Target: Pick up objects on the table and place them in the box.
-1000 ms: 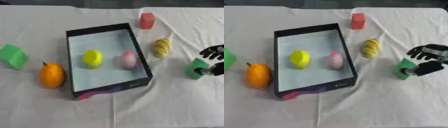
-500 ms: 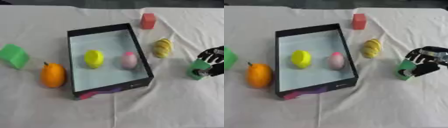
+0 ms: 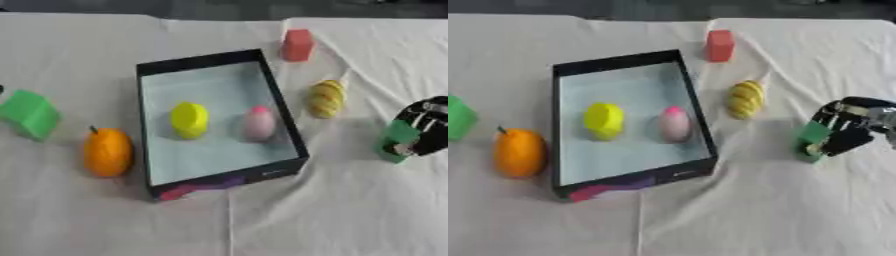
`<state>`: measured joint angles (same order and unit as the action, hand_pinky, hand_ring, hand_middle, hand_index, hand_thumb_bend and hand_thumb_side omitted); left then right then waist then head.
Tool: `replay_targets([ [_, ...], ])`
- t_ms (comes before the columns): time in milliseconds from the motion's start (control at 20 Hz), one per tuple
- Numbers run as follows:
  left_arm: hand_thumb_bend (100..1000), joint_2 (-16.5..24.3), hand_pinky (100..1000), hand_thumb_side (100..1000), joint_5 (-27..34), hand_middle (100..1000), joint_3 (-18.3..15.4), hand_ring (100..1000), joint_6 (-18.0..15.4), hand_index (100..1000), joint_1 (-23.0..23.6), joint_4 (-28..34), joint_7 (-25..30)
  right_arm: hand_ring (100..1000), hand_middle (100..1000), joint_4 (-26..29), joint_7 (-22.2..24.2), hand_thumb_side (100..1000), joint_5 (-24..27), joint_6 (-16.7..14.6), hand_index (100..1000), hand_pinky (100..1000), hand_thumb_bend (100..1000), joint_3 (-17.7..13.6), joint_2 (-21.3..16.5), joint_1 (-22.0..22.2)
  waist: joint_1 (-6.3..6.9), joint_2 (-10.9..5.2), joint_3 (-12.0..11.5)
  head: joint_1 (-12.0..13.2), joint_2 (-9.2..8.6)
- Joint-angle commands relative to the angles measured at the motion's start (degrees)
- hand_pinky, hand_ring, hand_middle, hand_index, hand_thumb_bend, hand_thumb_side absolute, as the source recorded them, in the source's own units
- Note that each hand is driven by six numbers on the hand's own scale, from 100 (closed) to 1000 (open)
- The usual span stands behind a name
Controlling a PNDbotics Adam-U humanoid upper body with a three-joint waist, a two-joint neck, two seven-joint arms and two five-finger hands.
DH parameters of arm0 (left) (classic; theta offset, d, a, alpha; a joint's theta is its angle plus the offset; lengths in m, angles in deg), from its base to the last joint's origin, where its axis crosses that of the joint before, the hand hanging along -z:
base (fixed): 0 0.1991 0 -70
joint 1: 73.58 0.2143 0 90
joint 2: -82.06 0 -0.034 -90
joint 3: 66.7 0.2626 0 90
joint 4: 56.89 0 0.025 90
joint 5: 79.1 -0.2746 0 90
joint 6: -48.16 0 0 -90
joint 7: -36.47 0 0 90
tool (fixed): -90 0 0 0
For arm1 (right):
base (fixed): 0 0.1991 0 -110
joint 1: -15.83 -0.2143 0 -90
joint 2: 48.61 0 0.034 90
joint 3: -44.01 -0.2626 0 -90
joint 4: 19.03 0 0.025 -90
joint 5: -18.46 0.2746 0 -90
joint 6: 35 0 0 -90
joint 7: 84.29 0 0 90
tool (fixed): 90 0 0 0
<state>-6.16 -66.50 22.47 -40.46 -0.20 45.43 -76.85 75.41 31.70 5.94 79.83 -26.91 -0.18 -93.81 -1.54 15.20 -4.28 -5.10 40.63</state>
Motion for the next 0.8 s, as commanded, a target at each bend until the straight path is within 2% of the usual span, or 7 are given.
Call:
replay_targets([
  [50,103,1.03,718,819,0.07,650,-0.11,799,-0.09,739,-0.62,0.86,0.25,657,636,1.35,-0.96,270,1.99,-0.02,735,734,389,-1.22,-1.41,-0.27,0.5,-0.62,0.14,0.03,-0.71],
  [250,102,1.14,718,818,0.08,648,-0.14,800,-0.09,739,-0.55,0.83,0.26,629,611,5.39,-3.8,228,5.8,0.58,711,734,273,-3.43,-2.34,0.31,0.39,-0.73,0.33,0.13,-0.67],
  [500,103,1.3,718,816,0.1,649,-0.34,800,-0.17,739,-0.51,0.9,0.06,628,614,13.96,-7.74,193,10.02,1.36,713,739,176,-7.72,-4.48,-0.75,0.21,-1.0,0.56,0.43,-0.37],
  [650,104,1.36,718,813,0.09,650,-0.64,801,-0.29,740,-0.51,1.11,-0.26,629,616,19.08,-8.35,174,11.59,0.96,715,744,153,-9.14,-5.57,-3.98,0.1,-1.23,0.59,0.44,0.04],
  [800,105,1.45,719,810,0.0,654,-1.01,802,-0.39,740,-0.37,1.32,-0.72,634,622,20.02,-7.19,164,13.52,-1.14,721,750,143,-8.48,-4.65,-10.78,-0.02,-1.61,0.5,0.54,0.84],
])
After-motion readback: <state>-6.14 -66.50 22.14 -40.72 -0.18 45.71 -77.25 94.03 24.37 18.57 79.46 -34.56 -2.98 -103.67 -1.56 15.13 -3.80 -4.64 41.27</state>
